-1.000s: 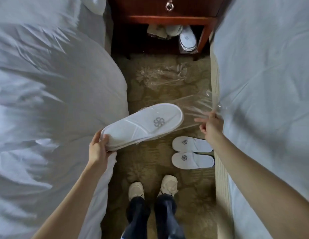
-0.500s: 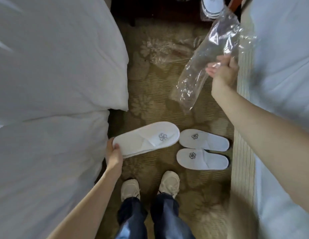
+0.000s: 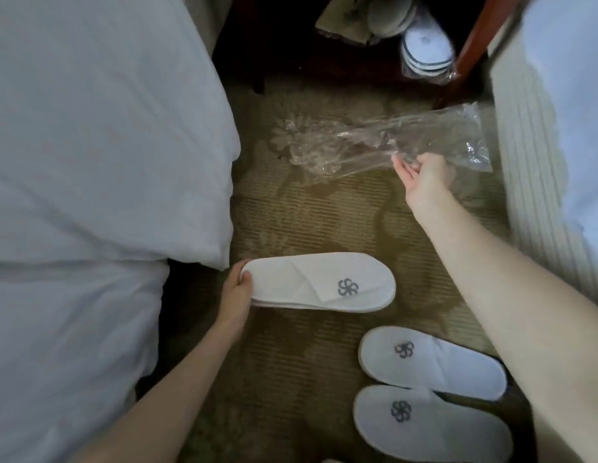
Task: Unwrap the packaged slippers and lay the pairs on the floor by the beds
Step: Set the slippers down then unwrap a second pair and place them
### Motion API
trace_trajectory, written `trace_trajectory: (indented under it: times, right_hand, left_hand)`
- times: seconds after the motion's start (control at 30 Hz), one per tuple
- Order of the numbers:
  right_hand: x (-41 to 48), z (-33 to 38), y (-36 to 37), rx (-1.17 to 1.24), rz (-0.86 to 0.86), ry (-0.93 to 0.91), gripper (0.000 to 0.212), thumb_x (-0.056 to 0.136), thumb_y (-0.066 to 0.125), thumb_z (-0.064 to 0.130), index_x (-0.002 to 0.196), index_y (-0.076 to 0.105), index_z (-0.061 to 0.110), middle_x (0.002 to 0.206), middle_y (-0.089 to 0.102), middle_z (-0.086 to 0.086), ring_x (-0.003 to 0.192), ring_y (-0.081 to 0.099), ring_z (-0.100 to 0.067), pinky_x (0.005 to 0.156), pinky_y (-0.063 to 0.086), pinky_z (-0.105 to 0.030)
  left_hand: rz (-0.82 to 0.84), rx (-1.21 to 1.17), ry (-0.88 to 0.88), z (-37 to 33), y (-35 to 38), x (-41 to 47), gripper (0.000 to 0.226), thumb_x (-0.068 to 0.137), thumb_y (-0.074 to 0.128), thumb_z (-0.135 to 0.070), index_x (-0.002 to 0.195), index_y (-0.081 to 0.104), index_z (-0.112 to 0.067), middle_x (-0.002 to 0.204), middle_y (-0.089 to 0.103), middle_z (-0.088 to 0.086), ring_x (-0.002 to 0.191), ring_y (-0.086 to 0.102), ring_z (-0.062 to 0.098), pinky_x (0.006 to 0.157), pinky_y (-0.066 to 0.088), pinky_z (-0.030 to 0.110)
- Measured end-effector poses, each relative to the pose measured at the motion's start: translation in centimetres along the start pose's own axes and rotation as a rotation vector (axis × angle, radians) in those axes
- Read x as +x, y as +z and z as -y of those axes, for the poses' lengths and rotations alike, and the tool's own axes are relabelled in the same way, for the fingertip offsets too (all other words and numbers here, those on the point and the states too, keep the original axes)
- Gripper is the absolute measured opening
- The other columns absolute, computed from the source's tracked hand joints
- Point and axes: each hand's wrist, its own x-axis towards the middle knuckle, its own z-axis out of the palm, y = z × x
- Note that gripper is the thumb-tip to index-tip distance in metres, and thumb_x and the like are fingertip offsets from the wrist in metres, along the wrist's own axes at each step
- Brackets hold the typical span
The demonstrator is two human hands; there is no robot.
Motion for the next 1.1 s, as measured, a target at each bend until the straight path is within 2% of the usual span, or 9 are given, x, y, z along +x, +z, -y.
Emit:
trace_trajectory:
  times: [0.17, 0.33, 0.43, 0.5, 0.6, 0.77, 0.87, 1.03, 1.1]
  right_hand:
    - [4.4, -3.2, -0.8, 0.148, 0.046, 0.041, 0.037, 0.090, 0.048, -0.012, 0.125, 0.044, -0.002, 0.077, 0.055, -0.018, 0.080, 0.067, -0.032, 0.074, 0.061, -0.041]
    - [8.2, -6.5, -1.3, -0.076, 0.145, 0.155, 0.047, 0.098, 0.049, 0.017, 0.140, 0.037, 0.001, 0.130, 0.052, -0.023, 0.107, 0.060, -0.032, 0.084, 0.053, -0.038]
    - [8.8, -8.3, -2.4, -0.255, 0.164, 0.148, 0.047, 0.100, 0.044, 0.024, 0.141, 0.037, 0.004, 0.134, 0.051, -0.021, 0.115, 0.057, -0.031, 0.086, 0.050, -0.036]
    - [8.4, -9.5, -3.3, -0.448, 0.241, 0.147, 0.042, 0.099, 0.042, 0.022, 0.137, 0.042, 0.003, 0.121, 0.060, -0.017, 0.114, 0.058, -0.030, 0.081, 0.050, -0.034]
    - [6.8, -10.9, -5.0, -0.932, 0.469, 0.149, 0.038, 0.095, 0.052, 0.026, 0.127, 0.054, 0.007, 0.110, 0.069, -0.013, 0.094, 0.067, -0.023, 0.086, 0.052, -0.039]
    - [2.9, -11.8, -7.3, -1.541, 0.880, 0.215, 0.055, 0.068, 0.072, 0.062, 0.112, 0.067, 0.030, 0.108, 0.067, 0.014, 0.101, 0.063, -0.011, 0.089, 0.046, -0.029]
    - [1.3, -12.2, -8.5, -1.569, 1.024, 0.393, 0.056, 0.061, 0.081, 0.056, 0.108, 0.067, 0.030, 0.106, 0.073, 0.004, 0.099, 0.068, -0.017, 0.089, 0.054, -0.036]
    - [-1.1, -14.5, -10.5, -1.429, 0.921, 0.337, 0.050, 0.075, 0.077, 0.037, 0.122, 0.060, 0.036, 0.106, 0.073, 0.006, 0.091, 0.072, -0.012, 0.073, 0.057, -0.026]
    - [-1.8, -16.0, -11.5, -1.282, 0.892, 0.376, 0.044, 0.078, 0.076, 0.031, 0.120, 0.065, 0.035, 0.101, 0.076, 0.005, 0.089, 0.073, -0.013, 0.069, 0.058, -0.026]
  left_hand:
    - [-0.004, -0.044, 0.018, 2.2, 1.4, 4.1, 0.030, 0.102, 0.039, -0.029, 0.127, 0.054, -0.025, 0.121, 0.054, -0.002, 0.111, 0.050, 0.014, 0.090, 0.039, 0.029]
    - [-0.015, -0.061, 0.035, 4.0, 1.6, 5.2, 0.019, 0.100, 0.040, -0.036, 0.115, 0.053, -0.034, 0.101, 0.054, -0.017, 0.092, 0.049, -0.004, 0.071, 0.038, 0.018]
    - [-0.045, -0.095, 0.031, 4.5, 1.6, 5.1, 0.026, 0.100, 0.043, -0.034, 0.120, 0.057, -0.026, 0.107, 0.058, -0.008, 0.096, 0.053, 0.005, 0.079, 0.042, 0.023]
    - [-0.049, -0.113, 0.038, 4.5, 1.7, 4.8, 0.027, 0.099, 0.044, -0.032, 0.120, 0.059, -0.022, 0.112, 0.060, -0.002, 0.101, 0.055, 0.012, 0.085, 0.043, 0.027]
    - [-0.055, -0.098, 0.087, 4.4, 1.7, 4.5, 0.018, 0.098, 0.048, -0.030, 0.106, 0.064, -0.025, 0.103, 0.065, -0.004, 0.093, 0.057, 0.008, 0.075, 0.045, 0.022]
    - [-0.075, -0.129, 0.111, 3.6, 0.9, 4.6, 0.015, 0.094, 0.055, -0.034, 0.091, 0.068, -0.028, 0.092, 0.066, -0.006, 0.085, 0.058, 0.007, 0.071, 0.045, 0.024]
    - [-0.127, -0.212, 0.066, 3.7, 0.2, 4.3, 0.015, 0.091, 0.059, -0.035, 0.086, 0.070, -0.026, 0.091, 0.067, -0.005, 0.085, 0.060, 0.010, 0.070, 0.047, 0.026]
    - [-0.091, -0.420, -0.132, 5.0, -0.7, 3.0, 0.029, 0.086, 0.059, -0.048, 0.107, 0.066, -0.028, 0.114, 0.066, 0.001, 0.104, 0.061, 0.019, 0.088, 0.051, 0.039]
    - [-0.060, -0.529, -0.158, 5.5, -1.0, 2.3, 0.031, 0.088, 0.055, -0.051, 0.111, 0.065, -0.032, 0.115, 0.066, 0.000, 0.104, 0.062, 0.020, 0.082, 0.053, 0.040]
